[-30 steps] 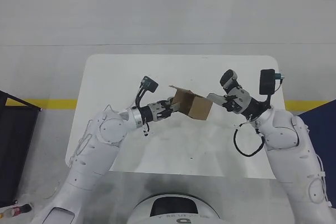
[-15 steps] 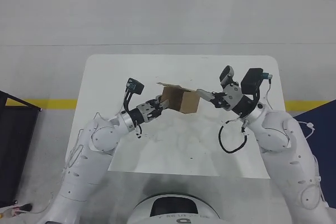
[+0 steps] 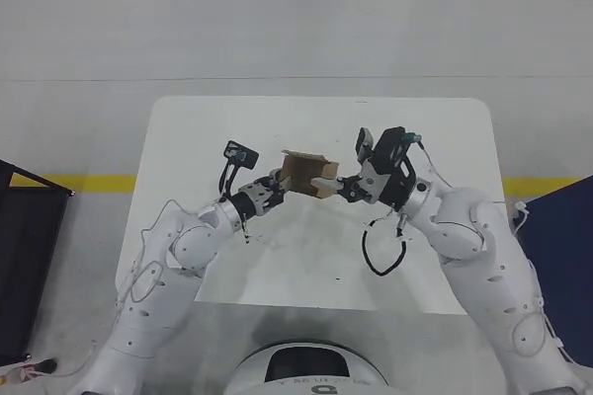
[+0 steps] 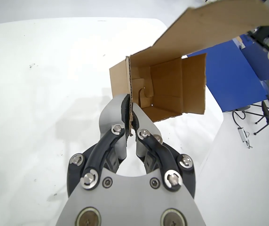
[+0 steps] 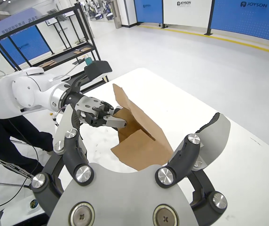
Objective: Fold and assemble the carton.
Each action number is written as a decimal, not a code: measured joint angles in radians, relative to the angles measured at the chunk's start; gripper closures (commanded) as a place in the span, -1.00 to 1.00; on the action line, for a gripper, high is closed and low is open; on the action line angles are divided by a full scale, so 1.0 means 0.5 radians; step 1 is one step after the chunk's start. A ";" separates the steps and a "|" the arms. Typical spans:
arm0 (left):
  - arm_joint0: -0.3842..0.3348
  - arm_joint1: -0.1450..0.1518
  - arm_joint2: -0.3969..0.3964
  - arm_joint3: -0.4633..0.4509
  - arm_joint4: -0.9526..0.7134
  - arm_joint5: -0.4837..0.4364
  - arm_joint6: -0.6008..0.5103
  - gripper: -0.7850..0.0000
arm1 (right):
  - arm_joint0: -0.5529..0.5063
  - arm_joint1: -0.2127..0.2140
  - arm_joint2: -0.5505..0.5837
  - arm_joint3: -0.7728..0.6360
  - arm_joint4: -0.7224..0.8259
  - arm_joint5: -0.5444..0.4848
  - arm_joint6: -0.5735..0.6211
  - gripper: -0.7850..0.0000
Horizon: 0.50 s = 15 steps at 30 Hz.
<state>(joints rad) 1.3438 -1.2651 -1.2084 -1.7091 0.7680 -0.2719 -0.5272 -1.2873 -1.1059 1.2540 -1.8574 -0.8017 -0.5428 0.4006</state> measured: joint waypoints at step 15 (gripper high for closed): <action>0.082 0.007 0.003 -0.017 -0.206 0.001 0.056 1.00 | 0.197 -0.019 -0.127 0.413 0.127 0.024 0.195 -1.00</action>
<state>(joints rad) 1.3850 -1.2613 -1.2068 -1.7176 0.6651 -0.2714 -0.4990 -1.1891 -1.1156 1.1904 -1.6510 -0.7383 -0.5306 0.4979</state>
